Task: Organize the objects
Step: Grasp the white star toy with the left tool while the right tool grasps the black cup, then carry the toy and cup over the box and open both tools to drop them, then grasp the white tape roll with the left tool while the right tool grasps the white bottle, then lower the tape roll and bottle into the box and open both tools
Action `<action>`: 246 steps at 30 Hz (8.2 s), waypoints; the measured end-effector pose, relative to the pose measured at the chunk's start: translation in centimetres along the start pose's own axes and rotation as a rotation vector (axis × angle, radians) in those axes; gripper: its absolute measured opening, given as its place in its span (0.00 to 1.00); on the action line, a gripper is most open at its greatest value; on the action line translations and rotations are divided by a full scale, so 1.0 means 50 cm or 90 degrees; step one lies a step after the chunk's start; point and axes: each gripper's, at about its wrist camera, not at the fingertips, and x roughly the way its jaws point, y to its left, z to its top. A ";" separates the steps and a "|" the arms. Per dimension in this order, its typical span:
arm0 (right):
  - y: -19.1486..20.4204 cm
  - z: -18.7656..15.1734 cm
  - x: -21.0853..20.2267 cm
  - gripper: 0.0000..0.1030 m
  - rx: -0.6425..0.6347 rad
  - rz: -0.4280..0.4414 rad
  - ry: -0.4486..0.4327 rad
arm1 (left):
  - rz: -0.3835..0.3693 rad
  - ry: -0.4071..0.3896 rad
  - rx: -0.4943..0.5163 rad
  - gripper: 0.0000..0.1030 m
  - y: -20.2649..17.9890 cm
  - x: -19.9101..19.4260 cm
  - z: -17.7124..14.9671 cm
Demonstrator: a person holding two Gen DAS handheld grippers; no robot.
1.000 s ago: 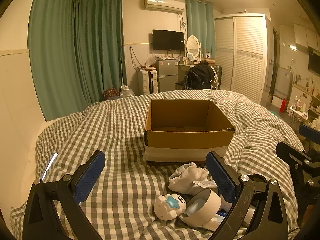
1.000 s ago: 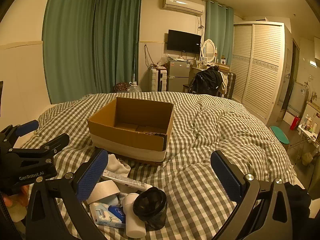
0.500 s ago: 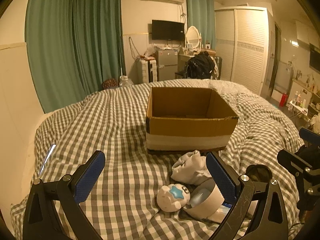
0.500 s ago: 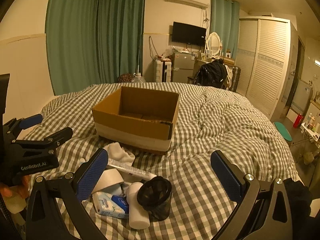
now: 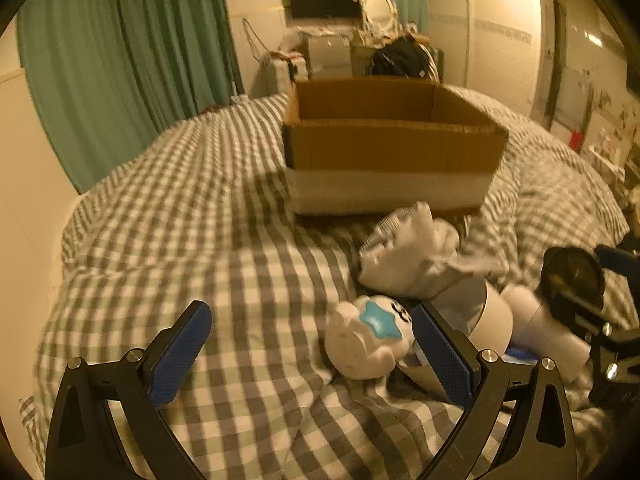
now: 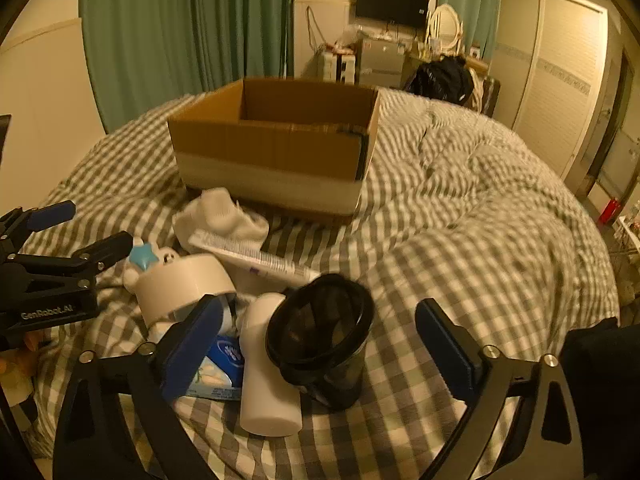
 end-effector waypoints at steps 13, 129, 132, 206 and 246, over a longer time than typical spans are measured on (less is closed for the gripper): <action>0.000 -0.009 0.022 0.54 0.009 0.025 0.023 | -0.083 0.072 -0.019 0.93 0.020 0.050 -0.021; -0.017 0.400 -0.169 0.79 -0.047 0.054 -0.191 | -0.057 -0.178 0.018 0.98 0.028 -0.153 0.292; -0.020 0.373 -0.206 0.79 -0.056 0.047 -0.186 | -0.050 -0.166 0.024 0.98 0.013 -0.170 0.261; 0.044 0.145 -0.106 0.42 -0.158 0.039 -0.040 | -0.087 -0.075 0.029 0.10 -0.004 -0.133 0.122; -0.024 0.454 0.291 0.42 -0.068 0.093 -0.013 | -0.064 -0.029 0.058 0.10 -0.014 0.263 0.406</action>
